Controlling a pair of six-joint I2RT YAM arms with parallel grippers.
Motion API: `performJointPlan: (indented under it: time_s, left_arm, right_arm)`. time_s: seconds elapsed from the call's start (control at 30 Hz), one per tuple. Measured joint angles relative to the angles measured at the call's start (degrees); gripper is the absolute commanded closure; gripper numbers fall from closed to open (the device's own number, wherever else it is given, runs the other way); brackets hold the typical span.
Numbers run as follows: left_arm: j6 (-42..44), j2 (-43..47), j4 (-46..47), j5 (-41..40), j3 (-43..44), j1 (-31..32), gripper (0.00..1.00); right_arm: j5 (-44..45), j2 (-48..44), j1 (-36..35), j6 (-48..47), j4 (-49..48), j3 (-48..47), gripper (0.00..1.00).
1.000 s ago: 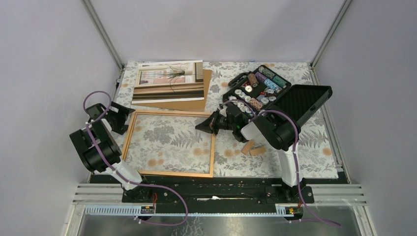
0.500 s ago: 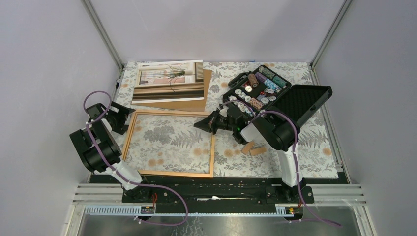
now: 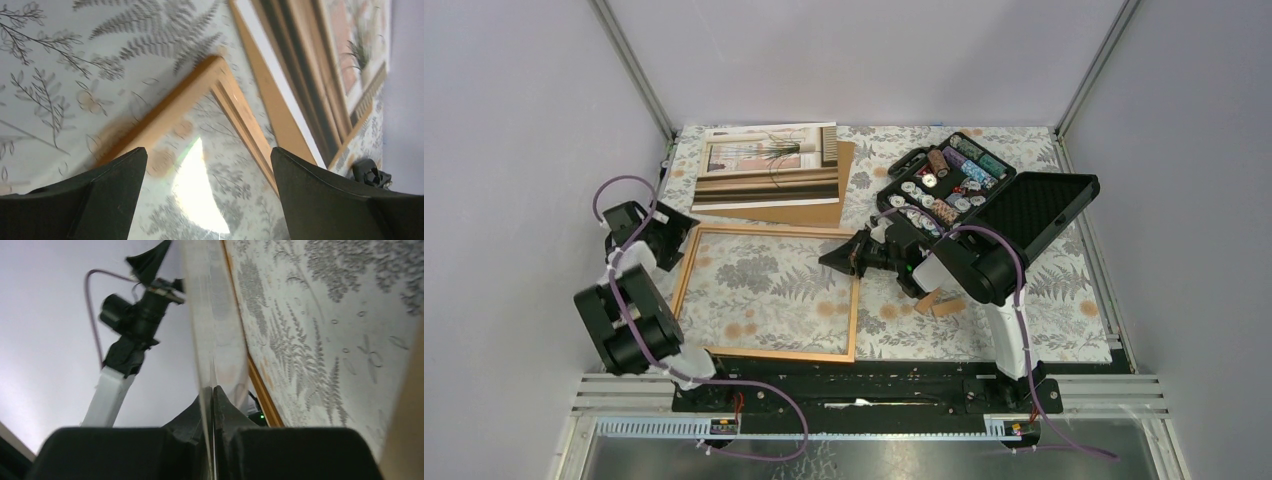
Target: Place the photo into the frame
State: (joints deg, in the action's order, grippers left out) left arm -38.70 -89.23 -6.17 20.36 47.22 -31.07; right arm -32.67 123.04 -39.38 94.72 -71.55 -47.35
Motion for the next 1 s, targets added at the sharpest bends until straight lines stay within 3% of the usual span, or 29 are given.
performJointPlan:
  time_s: [0.2,0.37,0.53,0.7,0.83,1.0]
  left_arm:
    - [1.95,16.26,-5.95,-6.49,0.44,6.88,0.01]
    - [3.23,23.15,-8.50,-10.64,4.96,19.47,0.01]
    - [4.15,23.87,-11.02,-12.66,13.29,34.05,0.01]
    - [6.21,20.15,-11.52,-13.62,25.38,47.69,0.01]
    - [8.35,17.44,-10.80,-11.82,28.11,52.52,0.01]
    - [10.47,18.86,-12.15,-11.89,23.78,52.59,0.01]
  right_arm:
    - [0.33,0.04,-0.02,-6.93,7.34,-0.42,0.85]
    - [0.42,-0.90,0.00,-12.81,14.38,-0.85,0.83]
    - [1.18,-3.85,-0.02,-17.35,22.69,-1.53,0.90]
    - [1.73,-5.29,-0.28,-17.35,24.13,-1.53,1.00]
    - [1.70,-6.23,-0.50,-14.71,23.06,-1.09,1.00]
    - [1.77,-7.08,-1.05,-12.26,22.82,-1.22,1.00]
